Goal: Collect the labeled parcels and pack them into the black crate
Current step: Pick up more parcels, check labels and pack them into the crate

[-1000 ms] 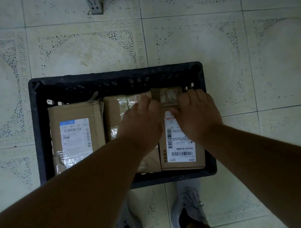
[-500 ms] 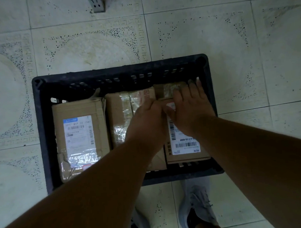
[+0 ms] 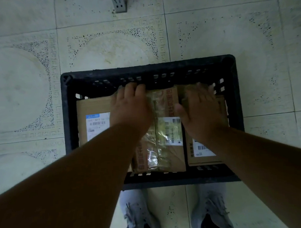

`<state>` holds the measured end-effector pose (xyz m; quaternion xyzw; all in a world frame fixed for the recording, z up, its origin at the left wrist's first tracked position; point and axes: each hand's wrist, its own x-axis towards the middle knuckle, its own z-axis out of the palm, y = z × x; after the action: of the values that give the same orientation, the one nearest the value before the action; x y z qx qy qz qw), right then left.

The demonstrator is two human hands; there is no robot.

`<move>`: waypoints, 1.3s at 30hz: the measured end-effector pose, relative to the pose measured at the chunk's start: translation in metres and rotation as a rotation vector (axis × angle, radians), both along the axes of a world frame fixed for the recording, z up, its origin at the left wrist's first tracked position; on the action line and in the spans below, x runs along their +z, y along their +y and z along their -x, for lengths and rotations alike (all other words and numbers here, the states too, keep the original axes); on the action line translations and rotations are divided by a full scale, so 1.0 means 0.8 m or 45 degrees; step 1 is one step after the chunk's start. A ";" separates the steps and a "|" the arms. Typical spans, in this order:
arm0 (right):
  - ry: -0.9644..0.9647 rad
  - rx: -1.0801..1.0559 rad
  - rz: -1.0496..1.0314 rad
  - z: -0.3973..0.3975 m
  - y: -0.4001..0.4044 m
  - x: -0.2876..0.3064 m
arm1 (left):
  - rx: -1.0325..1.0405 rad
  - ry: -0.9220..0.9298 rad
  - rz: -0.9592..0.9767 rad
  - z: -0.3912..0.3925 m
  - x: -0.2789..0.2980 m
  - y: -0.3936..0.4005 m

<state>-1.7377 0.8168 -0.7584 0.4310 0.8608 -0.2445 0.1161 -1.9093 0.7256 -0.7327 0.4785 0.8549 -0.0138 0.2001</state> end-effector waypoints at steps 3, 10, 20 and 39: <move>0.039 -0.088 0.073 0.036 -0.012 -0.006 | -0.099 0.086 0.279 0.026 -0.002 0.005; 0.033 -0.270 0.230 0.035 0.008 -0.009 | 0.036 -0.040 0.047 0.038 0.002 0.019; -0.297 -0.027 -0.019 0.035 -0.003 -0.004 | 0.808 -0.532 -0.439 -0.035 0.018 -0.010; -0.297 0.303 -0.137 0.048 -0.008 0.011 | -0.381 -0.111 0.315 -0.080 -0.020 -0.069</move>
<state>-1.7764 0.8106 -0.7497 0.3570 0.8983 -0.1309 0.2203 -1.8451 0.6703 -0.7484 0.5722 0.7565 -0.1275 0.2898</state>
